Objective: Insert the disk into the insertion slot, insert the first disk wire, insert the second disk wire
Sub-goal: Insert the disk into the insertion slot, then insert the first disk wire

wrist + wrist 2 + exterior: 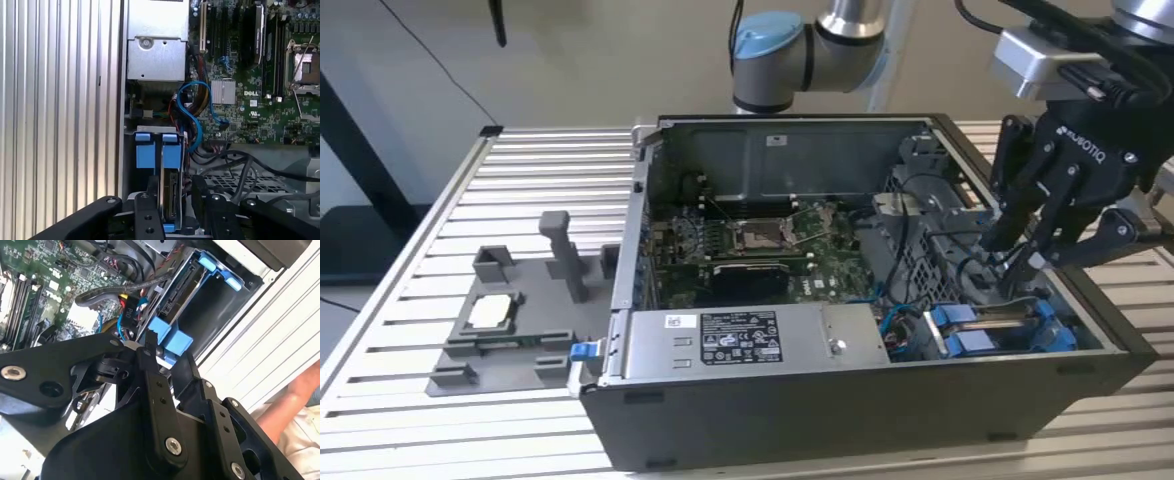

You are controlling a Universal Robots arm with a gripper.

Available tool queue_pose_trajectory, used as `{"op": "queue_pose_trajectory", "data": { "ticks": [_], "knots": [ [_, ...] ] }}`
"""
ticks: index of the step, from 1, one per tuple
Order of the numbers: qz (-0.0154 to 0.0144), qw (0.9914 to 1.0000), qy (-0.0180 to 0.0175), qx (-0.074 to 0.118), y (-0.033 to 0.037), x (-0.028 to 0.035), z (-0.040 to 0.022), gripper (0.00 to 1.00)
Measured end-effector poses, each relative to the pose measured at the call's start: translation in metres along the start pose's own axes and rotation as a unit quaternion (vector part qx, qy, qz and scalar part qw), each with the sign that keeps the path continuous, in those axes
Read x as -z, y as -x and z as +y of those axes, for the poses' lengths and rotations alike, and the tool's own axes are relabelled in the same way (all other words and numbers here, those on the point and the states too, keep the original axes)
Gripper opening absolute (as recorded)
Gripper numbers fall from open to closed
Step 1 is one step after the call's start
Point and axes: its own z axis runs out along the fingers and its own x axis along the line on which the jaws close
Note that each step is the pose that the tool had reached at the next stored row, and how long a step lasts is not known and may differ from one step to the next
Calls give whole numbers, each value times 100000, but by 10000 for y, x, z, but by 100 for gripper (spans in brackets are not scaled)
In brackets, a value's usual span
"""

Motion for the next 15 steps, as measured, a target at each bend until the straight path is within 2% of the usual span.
{"op": "queue_pose_trajectory", "data": {
  "ticks": [2, 3, 5, 7, 10, 12, 15],
  "knots": [
    [-61, 100000, -209, 5, 20, 22, 2, 40],
    [-363, 99998, -597, 32, 26, 25, 1, 40],
    [-1424, 99977, -1615, 100, 37, 25, 1, 40],
    [-2342, 99945, -2359, 152, 50, 24, 1, 40],
    [-3305, 99895, -3159, 207, 88, 21, 1, 40],
    [-3703, 99871, -3466, 234, 124, 14, -1, 40],
    [-4039, 99857, -3486, 244, 157, -32, -4, 40]
  ]
}}
